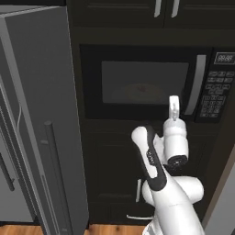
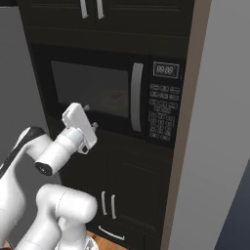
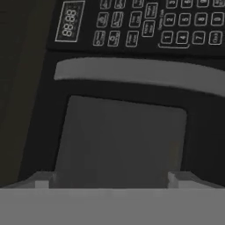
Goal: Transport the steak from the fridge to the microwave and turn on the microwave.
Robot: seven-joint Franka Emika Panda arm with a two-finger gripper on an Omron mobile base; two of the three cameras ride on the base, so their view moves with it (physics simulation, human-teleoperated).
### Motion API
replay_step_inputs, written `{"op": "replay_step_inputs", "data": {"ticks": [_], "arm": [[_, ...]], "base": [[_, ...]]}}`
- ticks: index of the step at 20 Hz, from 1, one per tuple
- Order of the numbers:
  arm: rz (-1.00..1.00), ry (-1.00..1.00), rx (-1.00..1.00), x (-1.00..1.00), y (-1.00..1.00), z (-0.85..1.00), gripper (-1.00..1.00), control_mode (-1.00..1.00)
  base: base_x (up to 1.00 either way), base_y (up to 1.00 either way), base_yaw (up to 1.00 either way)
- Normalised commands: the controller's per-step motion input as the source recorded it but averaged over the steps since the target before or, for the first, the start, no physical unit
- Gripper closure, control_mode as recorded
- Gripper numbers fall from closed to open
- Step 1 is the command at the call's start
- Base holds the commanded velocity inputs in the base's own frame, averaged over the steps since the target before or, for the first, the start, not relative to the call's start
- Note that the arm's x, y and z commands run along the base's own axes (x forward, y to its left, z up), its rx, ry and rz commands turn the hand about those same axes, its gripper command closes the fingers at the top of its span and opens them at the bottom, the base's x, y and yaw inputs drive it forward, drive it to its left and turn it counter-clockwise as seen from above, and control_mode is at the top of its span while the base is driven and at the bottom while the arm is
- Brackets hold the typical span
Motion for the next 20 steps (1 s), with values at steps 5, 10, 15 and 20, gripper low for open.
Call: {"op": "replay_step_inputs", "data": {"ticks": [5, 10, 15, 20], "arm": [[0.0, 0.37, 0.19, -0.73, 0.0, 0.59, -1.0, -1.0], [0.0, 0.41, 0.17, -0.56, -0.11, 0.59, -1.0, -1.0], [0.0, 0.07, 0.19, -0.66, -0.33, 0.3, -1.0, -1.0], [0.01, 0.0, 0.22, -0.71, -0.41, 0.28, -1.0, -1.0]], "base": [[0.0, 0.0, 0.0], [0.0, 0.0, 0.0], [0.0, 0.0, 0.0], [0.0, 0.0, 0.0]]}}
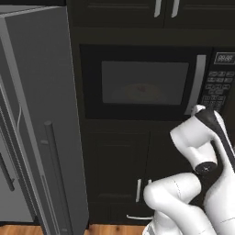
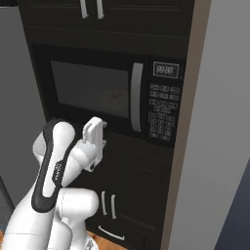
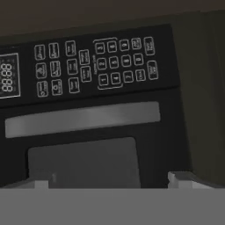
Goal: Transport the steak from the fridge to the microwave and turn on the microwave.
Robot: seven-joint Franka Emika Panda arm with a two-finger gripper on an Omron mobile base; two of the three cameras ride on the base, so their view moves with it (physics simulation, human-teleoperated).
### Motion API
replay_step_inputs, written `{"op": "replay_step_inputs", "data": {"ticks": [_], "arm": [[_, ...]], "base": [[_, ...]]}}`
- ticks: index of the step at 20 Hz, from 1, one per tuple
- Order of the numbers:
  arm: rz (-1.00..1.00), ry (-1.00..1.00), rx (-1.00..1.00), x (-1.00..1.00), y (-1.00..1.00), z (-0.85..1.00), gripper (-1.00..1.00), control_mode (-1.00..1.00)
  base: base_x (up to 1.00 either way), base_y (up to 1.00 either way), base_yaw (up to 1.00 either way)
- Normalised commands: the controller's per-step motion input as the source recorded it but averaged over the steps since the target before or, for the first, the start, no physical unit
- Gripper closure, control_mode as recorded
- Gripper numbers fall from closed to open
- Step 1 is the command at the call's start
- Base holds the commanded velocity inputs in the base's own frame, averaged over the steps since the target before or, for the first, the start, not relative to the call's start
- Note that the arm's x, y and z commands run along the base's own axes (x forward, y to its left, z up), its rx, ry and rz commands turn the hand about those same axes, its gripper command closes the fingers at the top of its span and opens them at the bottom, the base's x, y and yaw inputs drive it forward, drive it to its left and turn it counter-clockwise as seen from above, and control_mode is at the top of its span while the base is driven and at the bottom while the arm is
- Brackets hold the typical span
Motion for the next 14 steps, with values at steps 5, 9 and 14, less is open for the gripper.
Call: {"op": "replay_step_inputs", "data": {"ticks": [5, 9, 14], "arm": [[0.02, 0.0, 0.12, -0.64, -0.4, 0.0, 1.0, -1.0], [0.0, 0.01, 0.12, -0.39, -0.32, 0.0, 1.0, -1.0], [0.0, 0.01, 0.2, -0.26, -0.46, 0.11, 1.0, -1.0]], "base": [[0.0, 0.0, 0.0], [0.0, 0.0, 0.0], [0.0, 0.0, 0.0]]}}
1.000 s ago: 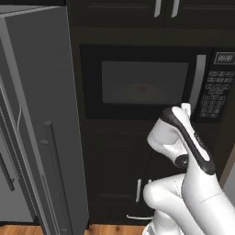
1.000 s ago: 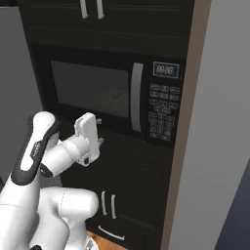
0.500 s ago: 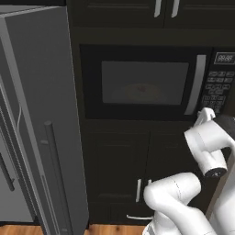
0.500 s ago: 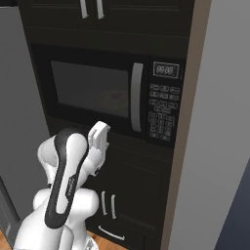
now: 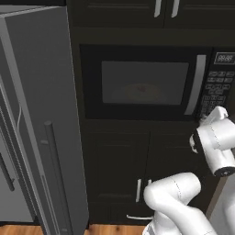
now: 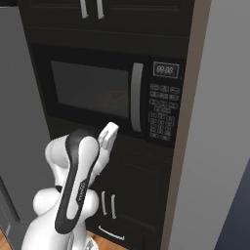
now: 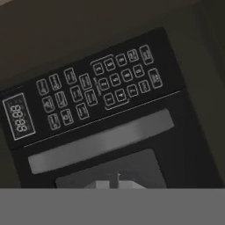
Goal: Transport the steak from the fridge to the microwave and turn on the microwave.
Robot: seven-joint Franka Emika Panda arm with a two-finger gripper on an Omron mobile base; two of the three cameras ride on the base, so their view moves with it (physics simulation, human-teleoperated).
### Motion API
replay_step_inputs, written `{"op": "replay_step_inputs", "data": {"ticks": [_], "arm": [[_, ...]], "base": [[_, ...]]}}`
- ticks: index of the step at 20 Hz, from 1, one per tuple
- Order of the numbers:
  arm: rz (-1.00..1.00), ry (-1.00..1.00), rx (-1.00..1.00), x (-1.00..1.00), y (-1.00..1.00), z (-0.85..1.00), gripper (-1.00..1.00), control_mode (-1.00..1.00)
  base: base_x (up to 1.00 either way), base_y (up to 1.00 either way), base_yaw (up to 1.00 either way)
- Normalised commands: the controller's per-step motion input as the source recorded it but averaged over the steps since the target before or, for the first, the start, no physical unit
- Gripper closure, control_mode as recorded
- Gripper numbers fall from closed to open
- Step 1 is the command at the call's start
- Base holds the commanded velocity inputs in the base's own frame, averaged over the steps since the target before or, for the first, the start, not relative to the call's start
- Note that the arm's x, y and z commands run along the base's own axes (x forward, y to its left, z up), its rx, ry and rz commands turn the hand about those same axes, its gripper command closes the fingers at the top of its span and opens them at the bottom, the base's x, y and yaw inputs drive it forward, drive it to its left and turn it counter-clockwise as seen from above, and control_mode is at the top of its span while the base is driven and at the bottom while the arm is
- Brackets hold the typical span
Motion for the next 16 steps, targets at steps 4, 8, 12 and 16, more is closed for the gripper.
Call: {"op": "replay_step_inputs", "data": {"ticks": [4, 8, 12, 16], "arm": [[0.0, 0.1, 0.3, -0.32, -0.62, 0.17, 1.0, -1.0], [0.0, 0.17, 0.36, -0.35, -0.71, 0.19, 1.0, -1.0], [0.0, 0.2, 0.29, -0.33, -0.51, 0.06, 1.0, -1.0], [0.0, 0.16, 0.23, -0.34, -0.39, 0.0, 1.0, -1.0]], "base": [[0.0, 0.0, 0.0], [0.0, 0.0, 0.0], [0.0, 0.0, 0.0], [0.0, 0.0, 0.0]]}}
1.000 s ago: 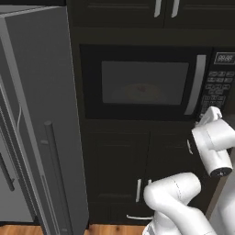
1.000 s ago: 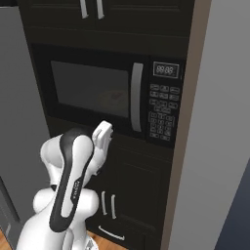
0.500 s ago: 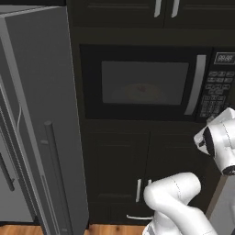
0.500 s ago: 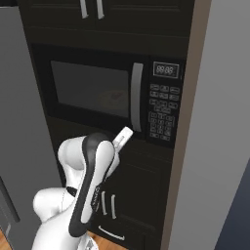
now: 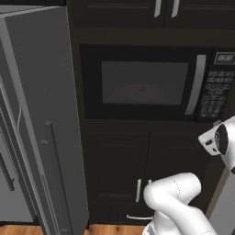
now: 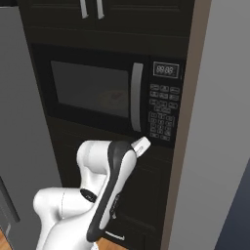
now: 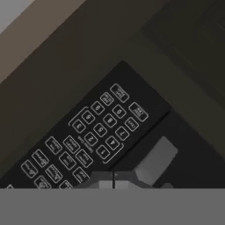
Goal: Transport the steak from the fridge to the microwave and turn on the microwave.
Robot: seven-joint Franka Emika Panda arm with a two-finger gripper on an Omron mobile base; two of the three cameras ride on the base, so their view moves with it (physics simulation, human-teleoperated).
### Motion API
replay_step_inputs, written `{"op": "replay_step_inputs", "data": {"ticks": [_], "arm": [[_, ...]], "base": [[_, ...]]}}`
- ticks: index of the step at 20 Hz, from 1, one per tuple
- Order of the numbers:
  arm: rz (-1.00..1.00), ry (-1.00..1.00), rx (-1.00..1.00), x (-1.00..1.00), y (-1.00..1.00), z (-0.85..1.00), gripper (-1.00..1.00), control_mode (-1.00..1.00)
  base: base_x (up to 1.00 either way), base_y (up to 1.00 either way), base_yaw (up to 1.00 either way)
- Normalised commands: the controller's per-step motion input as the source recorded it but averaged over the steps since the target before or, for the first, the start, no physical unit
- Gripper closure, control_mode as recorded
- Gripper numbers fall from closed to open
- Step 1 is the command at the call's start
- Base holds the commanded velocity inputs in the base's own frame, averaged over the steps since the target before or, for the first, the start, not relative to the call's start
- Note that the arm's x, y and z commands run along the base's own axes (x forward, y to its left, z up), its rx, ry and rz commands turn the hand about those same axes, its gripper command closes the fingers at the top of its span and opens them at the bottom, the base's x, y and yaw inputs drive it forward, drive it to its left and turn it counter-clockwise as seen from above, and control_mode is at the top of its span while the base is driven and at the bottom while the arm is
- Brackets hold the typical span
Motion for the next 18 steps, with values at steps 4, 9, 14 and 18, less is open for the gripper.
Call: {"op": "replay_step_inputs", "data": {"ticks": [4, 9, 14, 18], "arm": [[0.0, 0.08, 0.2, -0.31, -0.35, 0.01, 1.0, -1.0], [0.0, 0.0, 0.16, -0.12, -0.32, 0.11, 1.0, -1.0], [0.0, 0.0, 0.16, 0.0, -0.42, 0.15, 1.0, -1.0], [0.0, 0.03, 0.12, 0.01, -0.25, 0.16, 1.0, -1.0]], "base": [[0.0, 0.0, 0.0], [0.0, 0.0, 0.0], [0.0, 0.0, 0.0], [0.0, 0.0, 0.0]]}}
